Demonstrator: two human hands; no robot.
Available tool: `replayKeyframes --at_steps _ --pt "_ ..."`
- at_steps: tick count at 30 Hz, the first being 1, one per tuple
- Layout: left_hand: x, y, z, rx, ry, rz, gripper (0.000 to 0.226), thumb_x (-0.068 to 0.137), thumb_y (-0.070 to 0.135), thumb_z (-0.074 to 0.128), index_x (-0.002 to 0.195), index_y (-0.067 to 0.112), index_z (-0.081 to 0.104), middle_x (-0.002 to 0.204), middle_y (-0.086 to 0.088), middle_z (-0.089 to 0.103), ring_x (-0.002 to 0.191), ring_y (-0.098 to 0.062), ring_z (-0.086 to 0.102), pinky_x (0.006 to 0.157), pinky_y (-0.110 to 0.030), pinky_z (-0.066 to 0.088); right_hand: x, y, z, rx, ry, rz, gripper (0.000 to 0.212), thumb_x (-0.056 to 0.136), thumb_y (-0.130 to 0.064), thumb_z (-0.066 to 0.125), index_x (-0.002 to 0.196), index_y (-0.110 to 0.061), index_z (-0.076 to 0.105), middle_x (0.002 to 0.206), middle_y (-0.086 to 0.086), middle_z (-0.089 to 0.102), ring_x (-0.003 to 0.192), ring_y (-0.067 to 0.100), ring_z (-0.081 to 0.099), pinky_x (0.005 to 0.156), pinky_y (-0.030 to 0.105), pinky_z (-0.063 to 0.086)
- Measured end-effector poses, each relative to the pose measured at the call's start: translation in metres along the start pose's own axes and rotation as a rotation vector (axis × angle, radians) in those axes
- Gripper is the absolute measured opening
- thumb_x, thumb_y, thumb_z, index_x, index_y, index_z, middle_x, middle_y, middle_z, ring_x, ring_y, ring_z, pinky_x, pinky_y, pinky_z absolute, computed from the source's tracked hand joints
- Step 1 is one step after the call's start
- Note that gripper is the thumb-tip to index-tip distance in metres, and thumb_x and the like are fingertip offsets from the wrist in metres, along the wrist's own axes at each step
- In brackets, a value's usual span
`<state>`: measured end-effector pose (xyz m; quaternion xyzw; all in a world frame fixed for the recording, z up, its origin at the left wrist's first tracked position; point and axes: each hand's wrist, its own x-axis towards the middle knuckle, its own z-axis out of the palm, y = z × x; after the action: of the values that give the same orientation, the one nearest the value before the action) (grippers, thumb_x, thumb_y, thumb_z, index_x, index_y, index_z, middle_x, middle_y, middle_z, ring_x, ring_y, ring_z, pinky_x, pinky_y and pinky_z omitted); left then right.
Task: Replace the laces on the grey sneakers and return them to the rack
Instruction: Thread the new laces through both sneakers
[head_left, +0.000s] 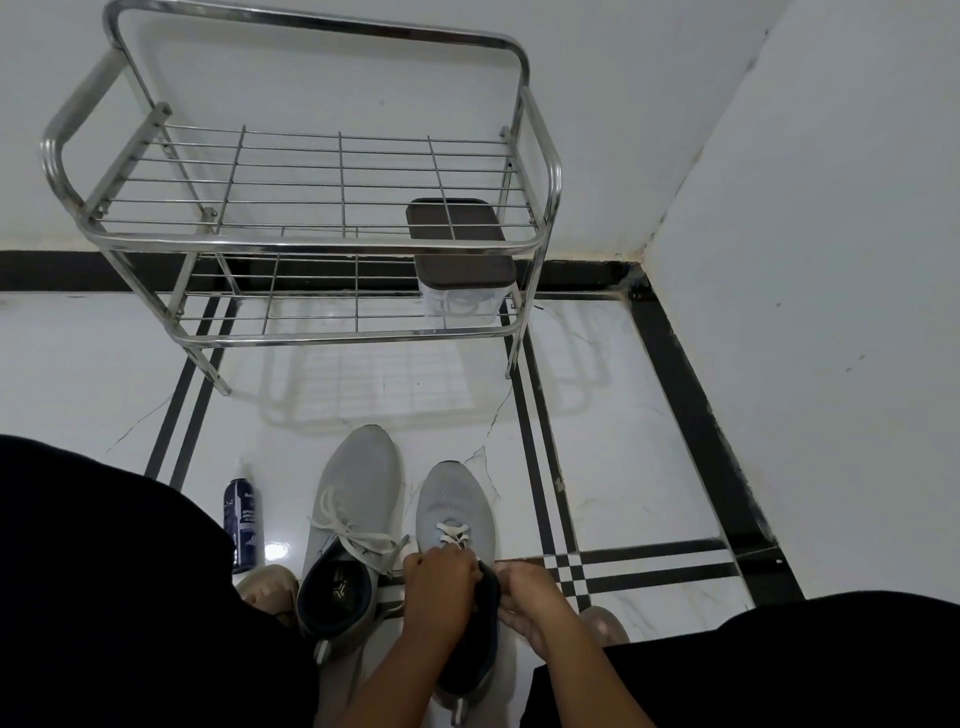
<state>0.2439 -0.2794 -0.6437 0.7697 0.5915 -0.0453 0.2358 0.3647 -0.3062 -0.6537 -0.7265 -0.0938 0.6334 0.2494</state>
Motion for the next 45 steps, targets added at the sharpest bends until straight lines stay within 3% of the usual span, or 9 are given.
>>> replayKeyframes --at_steps 8,12,16,21,31,36,39,42,45 --pt "-0.019 -0.016 -0.001 -0.066 0.093 -0.173 0.038 0.083 0.055 0.058 0.110 0.031 0.044 0.119 0.010 0.042 0.117 -0.015 0.041 0.094 -0.030 0.034 0.002 0.000 0.005 0.079 0.027 0.014 0.017 0.092 0.003 0.049 0.081 -0.002 0.061 0.095 0.026 0.067 0.076 0.024 0.061 0.075 0.035 0.058" --pt "-0.026 -0.023 -0.002 -0.073 0.112 -0.190 0.026 0.087 0.049 0.055 0.106 0.032 0.047 0.121 0.009 0.046 0.118 -0.016 0.042 0.090 -0.031 0.036 -0.003 -0.001 0.006 0.058 -0.020 0.006 0.018 0.092 0.005 0.048 0.081 -0.004 0.058 0.086 0.018 0.064 0.069 0.021 0.064 0.058 0.027 0.058" --pt "-0.026 -0.023 -0.008 -0.007 0.158 -0.147 0.024 0.089 0.050 0.049 0.106 0.033 0.046 0.118 0.009 0.048 0.116 -0.016 0.045 0.090 -0.030 0.035 -0.004 0.001 0.007 0.020 -0.056 -0.034 0.008 0.093 -0.001 0.052 0.088 -0.007 0.054 0.088 0.014 0.057 0.063 0.017 0.055 0.088 0.044 0.055" --pt "-0.030 -0.021 -0.008 0.042 0.152 -0.060 0.026 0.090 0.050 0.047 0.109 0.033 0.045 0.119 0.008 0.044 0.112 -0.017 0.044 0.090 -0.031 0.035 -0.012 -0.002 0.008 0.025 -0.019 -0.024 0.014 0.092 0.002 0.046 0.089 -0.009 0.054 0.083 0.011 0.061 0.063 0.016 0.056 0.057 0.023 0.049" --pt "-0.025 -0.042 -0.019 -0.130 -0.142 -0.112 0.035 0.085 0.036 0.058 0.113 0.022 0.041 0.119 -0.001 0.052 0.112 -0.023 0.053 0.090 -0.038 0.045 -0.004 -0.002 0.013 -0.214 -0.029 -0.120 0.011 0.087 -0.021 0.067 0.082 -0.015 0.060 0.083 0.005 0.062 0.078 0.016 0.060 0.071 0.027 0.055" --pt "-0.022 -0.038 -0.029 0.042 0.068 0.026 0.033 0.083 0.037 0.062 0.108 0.025 0.045 0.115 0.004 0.046 0.105 -0.019 0.049 0.085 -0.032 0.041 -0.001 -0.001 0.015 -0.242 -0.001 -0.140 0.007 0.089 -0.021 0.064 0.087 -0.014 0.062 0.101 0.010 0.066 0.098 0.022 0.063 0.077 0.029 0.057" --pt "-0.029 -0.030 -0.025 0.201 0.040 0.146 0.024 0.079 0.039 0.062 0.101 0.030 0.062 0.111 0.002 0.050 0.108 -0.024 0.048 0.088 -0.041 0.037 0.000 -0.001 0.015 -0.251 0.002 -0.141 0.008 0.089 -0.021 0.064 0.085 -0.014 0.061 0.099 0.011 0.065 0.092 0.022 0.062 0.073 0.028 0.056" --pt "-0.033 -0.032 -0.010 0.300 -0.047 0.156 0.031 0.048 0.039 0.082 0.076 0.033 0.071 0.105 0.001 0.063 0.101 -0.026 0.047 0.079 -0.050 0.047 -0.001 -0.001 0.015 -0.253 0.005 -0.142 0.009 0.090 -0.021 0.063 0.083 -0.015 0.061 0.095 0.009 0.063 0.090 0.021 0.061 0.073 0.028 0.057" --pt "-0.038 -0.029 -0.008 0.335 -0.060 0.146 0.028 0.079 0.033 0.064 0.107 0.029 0.067 0.137 -0.005 0.043 0.129 -0.032 0.030 0.104 -0.060 0.026 0.002 0.000 0.015 -0.253 0.014 -0.139 0.008 0.090 -0.021 0.063 0.088 -0.014 0.062 0.106 0.011 0.066 0.100 0.022 0.063 0.078 0.029 0.058"
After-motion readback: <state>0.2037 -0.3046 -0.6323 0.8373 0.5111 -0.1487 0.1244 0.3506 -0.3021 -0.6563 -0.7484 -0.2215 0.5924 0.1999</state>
